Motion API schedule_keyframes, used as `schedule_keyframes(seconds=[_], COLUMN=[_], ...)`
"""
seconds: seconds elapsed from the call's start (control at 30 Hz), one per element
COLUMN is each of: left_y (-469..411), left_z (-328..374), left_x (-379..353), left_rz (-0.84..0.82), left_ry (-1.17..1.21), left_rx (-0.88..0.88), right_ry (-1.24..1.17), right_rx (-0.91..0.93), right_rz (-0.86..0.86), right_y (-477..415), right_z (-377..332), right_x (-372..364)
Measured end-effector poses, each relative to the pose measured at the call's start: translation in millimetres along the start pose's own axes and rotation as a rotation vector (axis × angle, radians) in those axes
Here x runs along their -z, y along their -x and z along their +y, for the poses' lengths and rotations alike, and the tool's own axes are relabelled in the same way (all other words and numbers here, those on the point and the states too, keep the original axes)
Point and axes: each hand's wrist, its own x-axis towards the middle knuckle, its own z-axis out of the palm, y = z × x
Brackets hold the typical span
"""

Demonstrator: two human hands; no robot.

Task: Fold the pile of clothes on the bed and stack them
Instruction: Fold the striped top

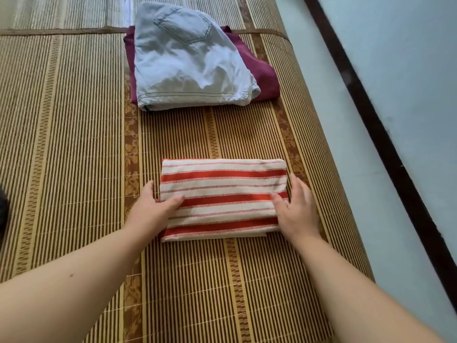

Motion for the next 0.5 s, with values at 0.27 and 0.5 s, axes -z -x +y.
schedule_keyframes(seconds=[0.27,0.5], left_y=[-22.2,-20.9], left_z=[27.0,19.8], left_x=[-1.0,11.6], left_rz=[-0.109,-0.264], left_ry=[-0.094,0.075], left_rx=[0.097,0.117], right_ry=[0.372,-0.277], right_rx=[-0.135,-0.422], right_rz=[-0.321,-0.265], right_y=[-23.4,-40.7], right_z=[2.9,-33.5], right_x=[-25.5,-9.3])
